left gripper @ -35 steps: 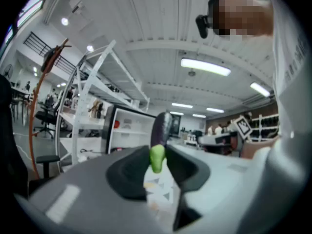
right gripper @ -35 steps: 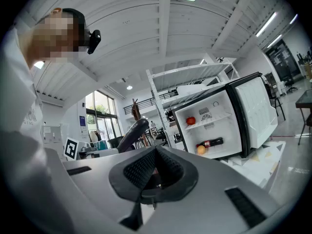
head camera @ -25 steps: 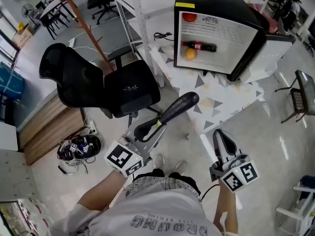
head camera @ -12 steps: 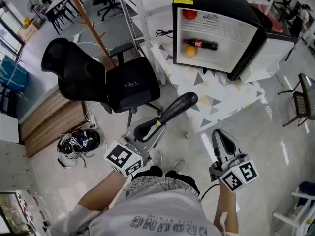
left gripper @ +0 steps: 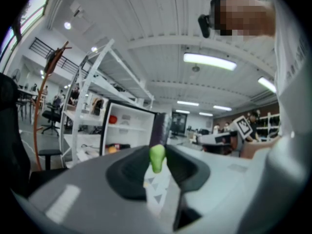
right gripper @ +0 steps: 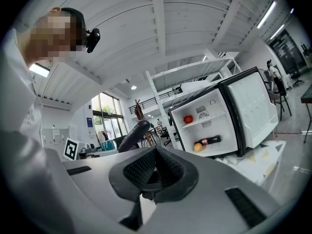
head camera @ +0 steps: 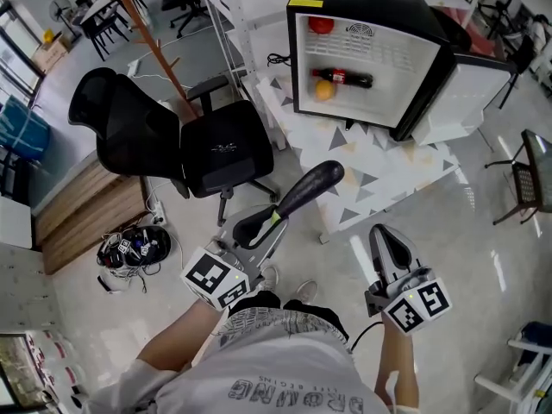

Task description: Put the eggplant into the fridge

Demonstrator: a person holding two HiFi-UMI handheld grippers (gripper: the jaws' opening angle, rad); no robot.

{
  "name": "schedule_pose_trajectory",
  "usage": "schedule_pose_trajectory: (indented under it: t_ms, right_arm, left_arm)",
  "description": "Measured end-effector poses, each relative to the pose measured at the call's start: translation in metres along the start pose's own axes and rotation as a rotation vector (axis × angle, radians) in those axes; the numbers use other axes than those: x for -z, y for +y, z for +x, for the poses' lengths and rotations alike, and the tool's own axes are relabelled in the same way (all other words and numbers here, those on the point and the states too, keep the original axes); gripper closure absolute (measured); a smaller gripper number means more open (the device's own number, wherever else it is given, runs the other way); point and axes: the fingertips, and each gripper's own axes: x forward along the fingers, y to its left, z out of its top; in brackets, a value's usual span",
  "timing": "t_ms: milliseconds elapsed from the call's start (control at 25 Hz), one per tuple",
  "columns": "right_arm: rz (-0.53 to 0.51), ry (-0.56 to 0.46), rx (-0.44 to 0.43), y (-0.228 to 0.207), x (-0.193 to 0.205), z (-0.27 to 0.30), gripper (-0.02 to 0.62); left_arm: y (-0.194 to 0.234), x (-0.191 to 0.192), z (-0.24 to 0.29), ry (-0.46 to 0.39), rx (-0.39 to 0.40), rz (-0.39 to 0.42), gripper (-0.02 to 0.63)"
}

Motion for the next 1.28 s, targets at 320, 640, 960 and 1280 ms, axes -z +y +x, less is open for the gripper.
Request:
schedule_pose_trajectory:
  t_ms: [320, 640, 960, 1280]
  right_arm:
    - [0.006, 0.000, -0.006, -0.017, -0.006, -0.003, 0.595]
    - [0.028, -0.004, -0.017, -0.028, -0.004, 0.009, 0.594]
    - [0.034, 0.004, -0.008, -0.043, -0.001, 0.021, 0.594]
    - [0.033, 0.011, -0.002, -0.058, -0.006, 0.047, 0.594]
  left_arm:
    - [0.001, -0.001, 0.018, -0.007, -0.006, -0.001, 0.492]
    - [0.012, 0.001, 0.027, -0.008, -0.025, -0.006, 0.492]
    - [0.025, 0.003, 0.042, -0.009, -0.020, -0.012, 0.492]
    - [0.048, 0.002, 0.063, -0.010, -0.014, -0.023, 0.492]
